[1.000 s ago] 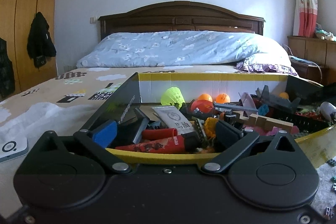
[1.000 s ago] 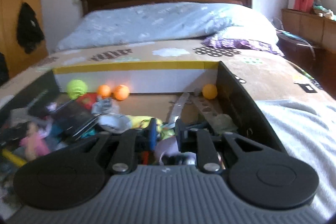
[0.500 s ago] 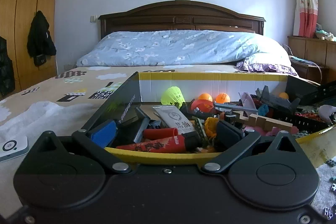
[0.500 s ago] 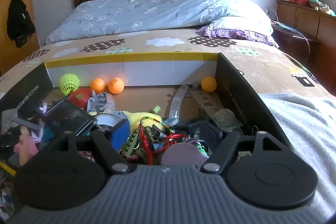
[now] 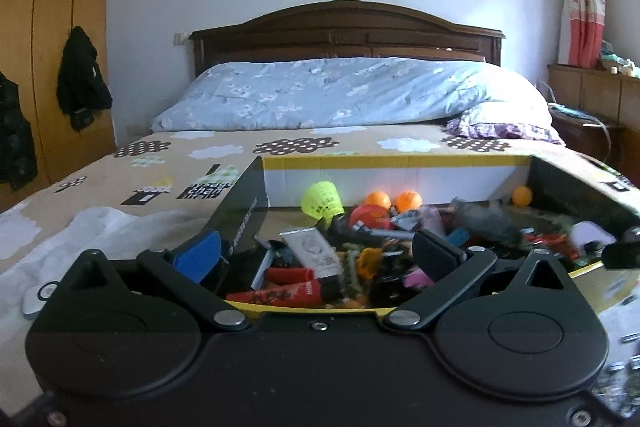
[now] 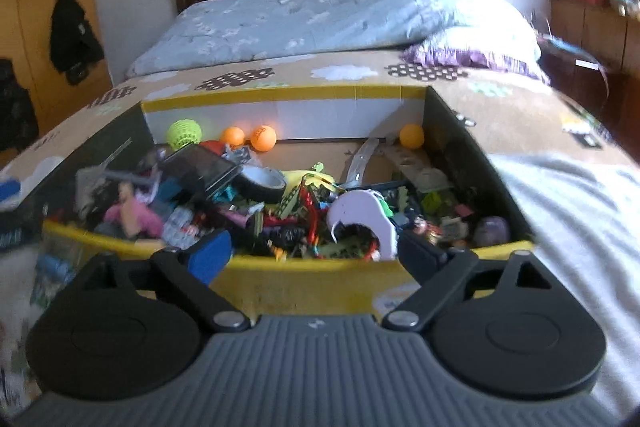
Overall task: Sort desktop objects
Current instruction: 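Withdraw both tools from the yellow box back over the brick pile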
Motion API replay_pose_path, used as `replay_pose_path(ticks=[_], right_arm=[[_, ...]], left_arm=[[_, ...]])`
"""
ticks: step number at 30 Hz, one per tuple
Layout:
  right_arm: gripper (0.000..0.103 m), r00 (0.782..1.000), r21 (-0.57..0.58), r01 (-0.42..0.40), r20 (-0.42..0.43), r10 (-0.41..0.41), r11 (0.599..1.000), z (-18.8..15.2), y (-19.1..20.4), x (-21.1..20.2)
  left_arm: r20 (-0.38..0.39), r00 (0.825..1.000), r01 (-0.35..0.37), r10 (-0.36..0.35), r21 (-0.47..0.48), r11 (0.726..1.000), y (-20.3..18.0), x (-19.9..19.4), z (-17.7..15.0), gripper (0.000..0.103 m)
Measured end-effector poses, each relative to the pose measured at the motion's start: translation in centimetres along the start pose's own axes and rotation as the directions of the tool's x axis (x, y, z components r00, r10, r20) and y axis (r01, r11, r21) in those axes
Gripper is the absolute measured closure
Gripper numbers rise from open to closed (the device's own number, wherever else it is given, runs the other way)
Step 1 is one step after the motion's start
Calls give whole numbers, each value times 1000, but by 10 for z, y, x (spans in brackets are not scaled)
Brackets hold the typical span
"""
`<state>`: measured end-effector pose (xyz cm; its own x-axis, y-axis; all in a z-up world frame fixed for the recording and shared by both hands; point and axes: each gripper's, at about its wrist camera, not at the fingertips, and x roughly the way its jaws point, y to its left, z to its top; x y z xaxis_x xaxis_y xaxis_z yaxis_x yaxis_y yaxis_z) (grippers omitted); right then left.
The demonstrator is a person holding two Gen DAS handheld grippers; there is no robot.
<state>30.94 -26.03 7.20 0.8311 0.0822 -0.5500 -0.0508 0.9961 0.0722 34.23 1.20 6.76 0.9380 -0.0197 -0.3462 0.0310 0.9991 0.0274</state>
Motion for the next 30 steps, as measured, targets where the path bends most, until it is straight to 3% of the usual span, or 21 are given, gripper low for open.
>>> replay_pose_path(ticks=[5, 11, 15, 24, 30], right_arm=[[3, 998, 17, -48, 38, 47, 999, -4, 2, -43], [1, 998, -1, -59, -4, 59, 998, -16, 8, -74], [1, 997, 18, -72, -22, 73, 997, -27, 9, -91], [1, 994, 43, -97, -45, 99, 994, -51, 14, -132], [0, 993, 1, -113, -46, 113, 994, -65, 28, -157]], left_arm=[[-41, 997, 60, -60, -3, 998, -5, -41, 11, 1], [-113, 991, 70, -72, -20, 997, 0, -82, 12, 1], [-110, 993, 38, -40, -18, 999, 5, -110, 8, 1], [-86, 995, 56, -57, -8, 998, 11, -168, 7, 1], [-74, 995, 72, -72, -2, 997, 9, -199, 4, 1]])
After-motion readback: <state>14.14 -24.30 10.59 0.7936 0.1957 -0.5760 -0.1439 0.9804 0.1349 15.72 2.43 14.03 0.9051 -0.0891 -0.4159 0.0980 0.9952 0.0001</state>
